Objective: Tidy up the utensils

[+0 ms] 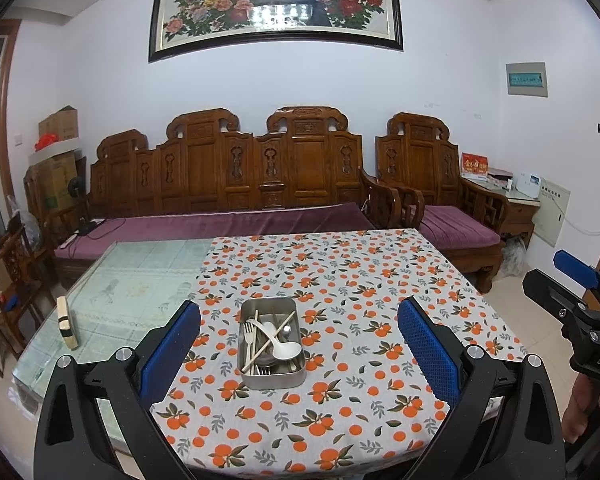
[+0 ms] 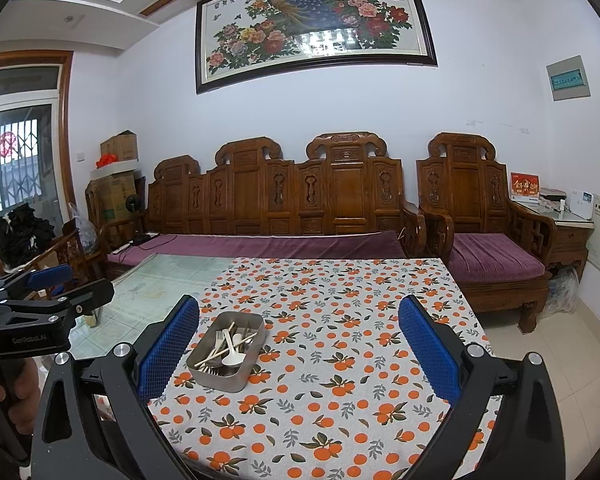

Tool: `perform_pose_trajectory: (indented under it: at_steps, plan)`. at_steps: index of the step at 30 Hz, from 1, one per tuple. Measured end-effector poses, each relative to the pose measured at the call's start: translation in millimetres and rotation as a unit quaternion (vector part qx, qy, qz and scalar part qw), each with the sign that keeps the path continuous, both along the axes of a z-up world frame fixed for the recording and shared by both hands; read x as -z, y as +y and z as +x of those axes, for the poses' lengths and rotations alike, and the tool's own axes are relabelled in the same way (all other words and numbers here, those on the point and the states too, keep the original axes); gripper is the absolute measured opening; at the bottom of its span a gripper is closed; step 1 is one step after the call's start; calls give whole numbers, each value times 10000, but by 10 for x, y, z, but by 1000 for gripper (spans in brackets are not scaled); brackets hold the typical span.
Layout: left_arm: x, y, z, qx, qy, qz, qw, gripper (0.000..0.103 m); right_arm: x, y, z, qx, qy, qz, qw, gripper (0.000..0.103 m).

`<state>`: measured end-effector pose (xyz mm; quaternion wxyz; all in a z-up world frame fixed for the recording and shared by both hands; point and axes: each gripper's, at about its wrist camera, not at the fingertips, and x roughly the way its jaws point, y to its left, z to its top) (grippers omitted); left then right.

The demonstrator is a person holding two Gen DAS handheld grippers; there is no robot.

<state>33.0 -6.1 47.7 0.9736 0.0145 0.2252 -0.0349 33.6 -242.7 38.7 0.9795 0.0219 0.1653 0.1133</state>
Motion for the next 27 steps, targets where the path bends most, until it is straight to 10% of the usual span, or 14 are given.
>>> perform_pose_trajectory:
  at_steps: [27]
  plan:
    - [-6,-37,-31,15,-34,-4,10000,95,10,36,-3,12,-2,2,10000,100]
